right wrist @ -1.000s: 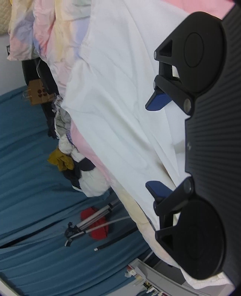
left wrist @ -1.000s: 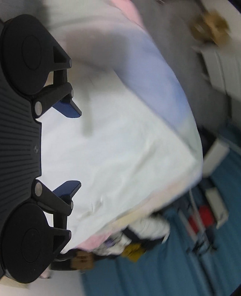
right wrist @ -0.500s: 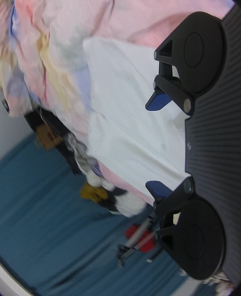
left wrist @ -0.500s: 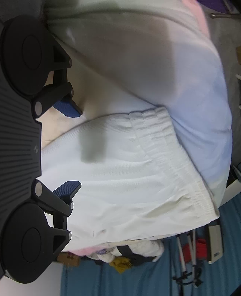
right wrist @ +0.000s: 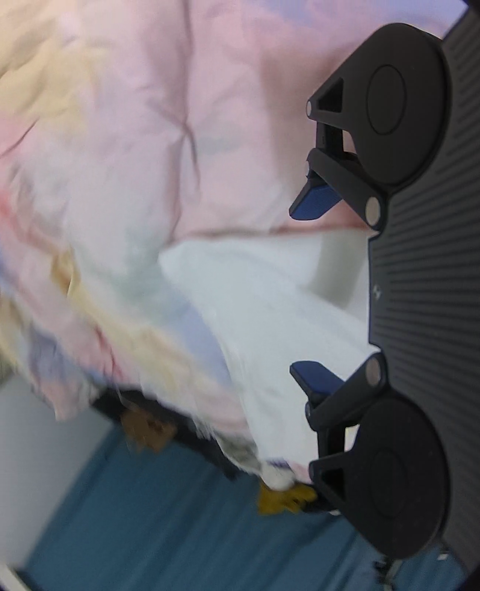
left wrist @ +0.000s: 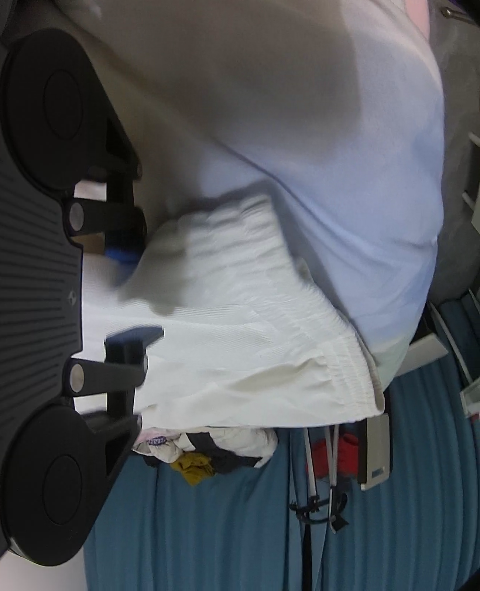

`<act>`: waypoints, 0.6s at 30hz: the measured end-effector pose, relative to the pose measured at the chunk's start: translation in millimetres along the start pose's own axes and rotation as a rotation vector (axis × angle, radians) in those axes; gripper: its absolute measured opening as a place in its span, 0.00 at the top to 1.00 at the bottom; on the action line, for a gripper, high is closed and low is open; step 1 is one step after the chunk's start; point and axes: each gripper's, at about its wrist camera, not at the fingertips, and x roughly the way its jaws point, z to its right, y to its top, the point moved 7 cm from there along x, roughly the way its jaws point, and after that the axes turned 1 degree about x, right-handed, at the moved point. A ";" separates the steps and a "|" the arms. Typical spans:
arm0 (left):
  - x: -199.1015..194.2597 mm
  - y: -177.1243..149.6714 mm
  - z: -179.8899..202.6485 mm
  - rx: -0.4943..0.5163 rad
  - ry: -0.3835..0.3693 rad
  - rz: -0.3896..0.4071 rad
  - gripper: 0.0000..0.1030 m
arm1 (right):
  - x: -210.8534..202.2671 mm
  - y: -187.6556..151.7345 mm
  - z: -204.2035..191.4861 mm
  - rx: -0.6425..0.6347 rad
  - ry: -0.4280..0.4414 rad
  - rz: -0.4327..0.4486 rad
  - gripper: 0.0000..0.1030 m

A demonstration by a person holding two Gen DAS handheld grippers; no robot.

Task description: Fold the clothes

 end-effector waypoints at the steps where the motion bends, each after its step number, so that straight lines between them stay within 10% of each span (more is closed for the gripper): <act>1: 4.0 1.0 3.0 0.015 -0.003 0.007 0.85 | 9.2 0.4 3.0 0.009 -0.006 -0.005 0.17; 3: 4.6 1.8 7.5 0.047 -0.014 0.033 0.88 | 31.5 -1.2 3.8 -0.008 0.012 -0.039 0.21; 10: -15.3 5.8 17.1 0.078 -0.128 0.125 0.91 | 52.7 -1.5 -1.1 -0.056 0.057 -0.032 0.87; 18: -82.5 -1.0 27.6 0.147 -0.254 0.254 0.92 | 25.2 9.1 -70.0 -0.204 0.141 0.089 0.94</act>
